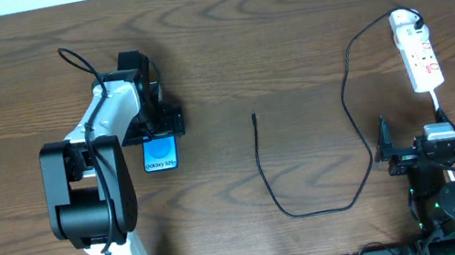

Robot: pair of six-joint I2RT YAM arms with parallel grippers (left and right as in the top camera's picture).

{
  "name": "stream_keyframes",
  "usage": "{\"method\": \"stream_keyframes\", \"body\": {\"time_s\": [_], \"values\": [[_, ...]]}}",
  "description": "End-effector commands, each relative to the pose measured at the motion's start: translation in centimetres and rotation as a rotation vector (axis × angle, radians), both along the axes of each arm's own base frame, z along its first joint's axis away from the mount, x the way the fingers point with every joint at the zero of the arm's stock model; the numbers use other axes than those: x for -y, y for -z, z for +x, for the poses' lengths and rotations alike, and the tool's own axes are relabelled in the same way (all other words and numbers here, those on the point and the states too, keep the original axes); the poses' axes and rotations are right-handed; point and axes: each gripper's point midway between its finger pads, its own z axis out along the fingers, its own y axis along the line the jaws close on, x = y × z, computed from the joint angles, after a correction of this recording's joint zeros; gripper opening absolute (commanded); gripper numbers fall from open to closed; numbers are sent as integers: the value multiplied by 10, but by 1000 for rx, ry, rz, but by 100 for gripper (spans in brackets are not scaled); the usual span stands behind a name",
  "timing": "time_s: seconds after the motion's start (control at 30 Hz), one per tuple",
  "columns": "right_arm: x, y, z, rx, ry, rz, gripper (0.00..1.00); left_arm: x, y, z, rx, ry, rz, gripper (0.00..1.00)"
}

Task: Plug charger to phone and switch on socket
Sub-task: 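Lower the left gripper and close it on the phone's sides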

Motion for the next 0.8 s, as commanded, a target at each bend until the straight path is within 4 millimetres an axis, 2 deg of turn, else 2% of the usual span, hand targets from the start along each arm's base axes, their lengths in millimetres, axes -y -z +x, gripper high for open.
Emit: {"method": "stream_keyframes", "body": {"time_s": [0.0,0.53,0.77], "values": [[1,0,0,4,6,6,99,-2,5,-4,-19,-3,2,98],[1,0,0,4,6,6,99,-2,6,-6,-25,-3,3,98],[1,0,0,4,6,5,99,-3,14,-13,-37,-3,4,98]]}}
